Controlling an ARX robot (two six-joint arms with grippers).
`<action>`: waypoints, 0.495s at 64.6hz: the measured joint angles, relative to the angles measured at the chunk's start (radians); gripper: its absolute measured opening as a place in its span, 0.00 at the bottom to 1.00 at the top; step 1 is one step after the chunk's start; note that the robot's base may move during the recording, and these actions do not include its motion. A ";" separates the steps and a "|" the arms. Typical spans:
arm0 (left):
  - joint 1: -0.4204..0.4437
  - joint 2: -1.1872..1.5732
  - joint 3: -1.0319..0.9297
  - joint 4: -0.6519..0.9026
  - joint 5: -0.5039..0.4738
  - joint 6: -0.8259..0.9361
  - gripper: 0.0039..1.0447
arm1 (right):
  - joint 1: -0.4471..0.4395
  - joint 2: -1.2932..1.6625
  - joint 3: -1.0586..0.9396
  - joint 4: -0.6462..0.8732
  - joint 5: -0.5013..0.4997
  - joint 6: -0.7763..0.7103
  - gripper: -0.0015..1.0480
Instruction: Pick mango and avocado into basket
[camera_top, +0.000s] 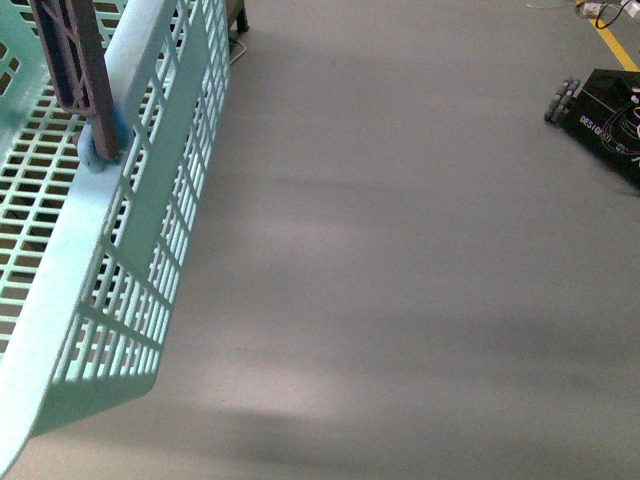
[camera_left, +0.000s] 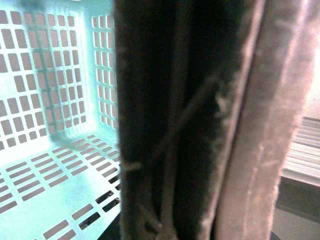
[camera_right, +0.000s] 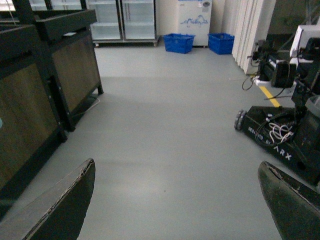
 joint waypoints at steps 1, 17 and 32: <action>0.000 0.000 0.000 0.000 0.000 0.000 0.14 | 0.000 0.000 0.000 0.000 0.000 0.000 0.92; 0.000 0.000 0.000 0.000 0.000 0.000 0.14 | 0.000 0.000 0.000 0.000 0.000 0.000 0.92; 0.000 0.000 0.000 0.000 0.000 0.000 0.14 | 0.000 0.000 0.000 0.000 0.000 0.000 0.92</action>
